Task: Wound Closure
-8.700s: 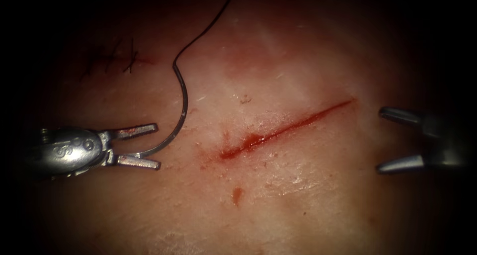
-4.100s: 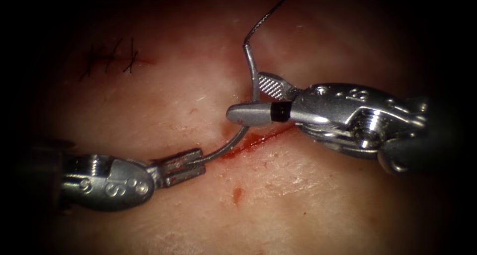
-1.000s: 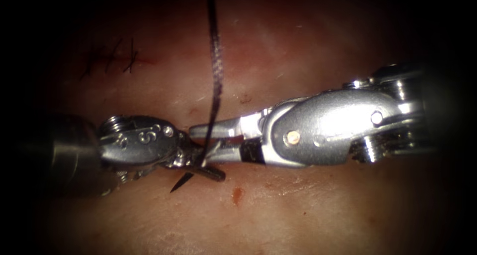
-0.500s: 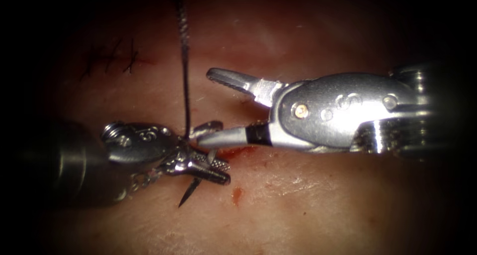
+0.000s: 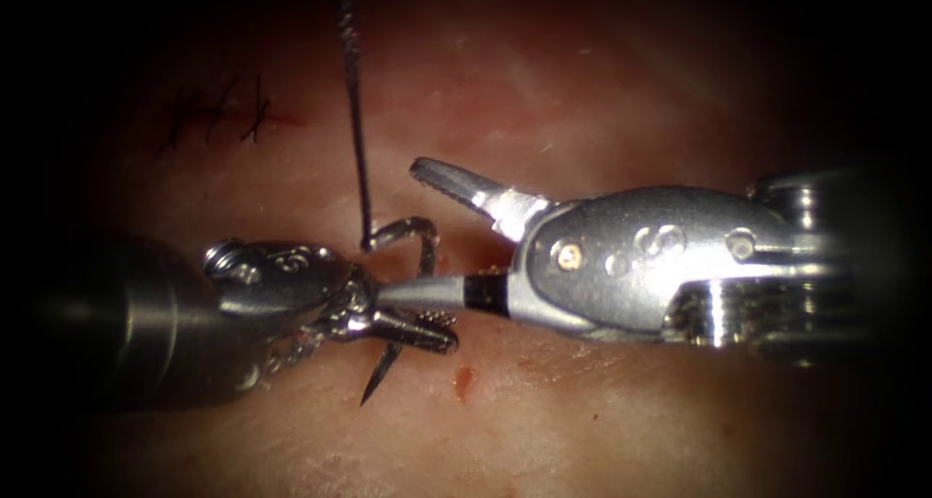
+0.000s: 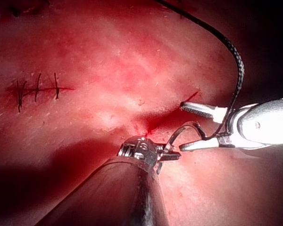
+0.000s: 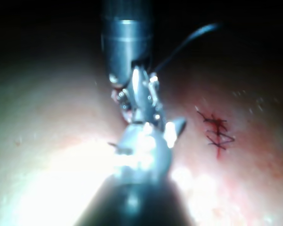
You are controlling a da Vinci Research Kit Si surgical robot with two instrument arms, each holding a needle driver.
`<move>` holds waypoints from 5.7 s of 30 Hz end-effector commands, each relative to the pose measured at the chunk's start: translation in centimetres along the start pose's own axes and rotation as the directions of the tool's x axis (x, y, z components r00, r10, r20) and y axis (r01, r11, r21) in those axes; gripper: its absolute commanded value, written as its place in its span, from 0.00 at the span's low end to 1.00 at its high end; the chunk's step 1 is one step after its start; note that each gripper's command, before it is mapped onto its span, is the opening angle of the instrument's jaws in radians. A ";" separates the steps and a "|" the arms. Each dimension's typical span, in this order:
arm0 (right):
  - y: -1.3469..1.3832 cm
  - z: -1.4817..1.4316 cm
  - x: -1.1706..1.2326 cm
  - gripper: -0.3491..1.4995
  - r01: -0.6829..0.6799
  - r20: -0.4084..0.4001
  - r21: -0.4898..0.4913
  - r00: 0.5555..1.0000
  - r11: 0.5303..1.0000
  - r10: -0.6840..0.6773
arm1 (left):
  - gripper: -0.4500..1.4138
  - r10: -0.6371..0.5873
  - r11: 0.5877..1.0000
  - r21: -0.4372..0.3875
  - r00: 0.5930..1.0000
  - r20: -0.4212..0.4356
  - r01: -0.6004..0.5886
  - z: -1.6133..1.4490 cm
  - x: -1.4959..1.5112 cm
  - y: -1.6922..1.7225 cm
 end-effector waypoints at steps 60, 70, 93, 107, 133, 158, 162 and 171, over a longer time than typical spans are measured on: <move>0.13 0.05 -0.35 0.00 0.015 0.018 0.138 1.000 0.990 -0.018 | 0.91 0.295 0.953 0.080 0.955 -0.026 -0.292 0.03 0.00 0.12; 0.64 -0.03 -0.62 0.00 0.102 -0.092 0.379 0.993 0.920 -0.072 | 0.93 0.361 0.928 0.100 0.933 0.001 -0.359 0.02 -0.02 0.07; 1.44 0.27 -1.05 0.00 0.634 -0.440 0.358 0.762 0.685 -0.475 | 0.59 0.735 0.643 0.141 0.659 0.162 -0.753 0.46 -0.59 -0.43; 1.39 0.37 -0.99 0.00 0.660 -0.477 0.298 0.729 0.690 -0.491 | 0.19 0.685 0.682 0.198 0.710 0.162 -0.704 0.76 -0.73 -0.58; 1.24 0.75 -1.33 0.00 0.777 -0.516 0.192 0.599 0.599 -0.613 | 0.13 0.621 0.711 0.240 0.751 0.227 -0.661 1.00 -1.11 -1.25; 0.98 0.84 -1.79 0.00 0.808 -0.554 0.227 0.567 0.545 -0.610 | 0.13 0.619 0.717 0.228 0.752 0.226 -0.658 0.84 -1.12 -1.25; 0.90 0.82 -1.86 0.00 0.817 -0.582 0.248 0.555 0.520 -0.594 | 0.13 0.615 0.721 0.228 0.756 0.225 -0.654 0.82 -1.12 -1.25; 0.84 0.67 -2.00 0.00 0.831 -0.603 0.259 0.538 0.493 -0.590 | 0.13 0.610 0.724 0.232 0.760 0.226 -0.650 0.84 -1.12 -1.26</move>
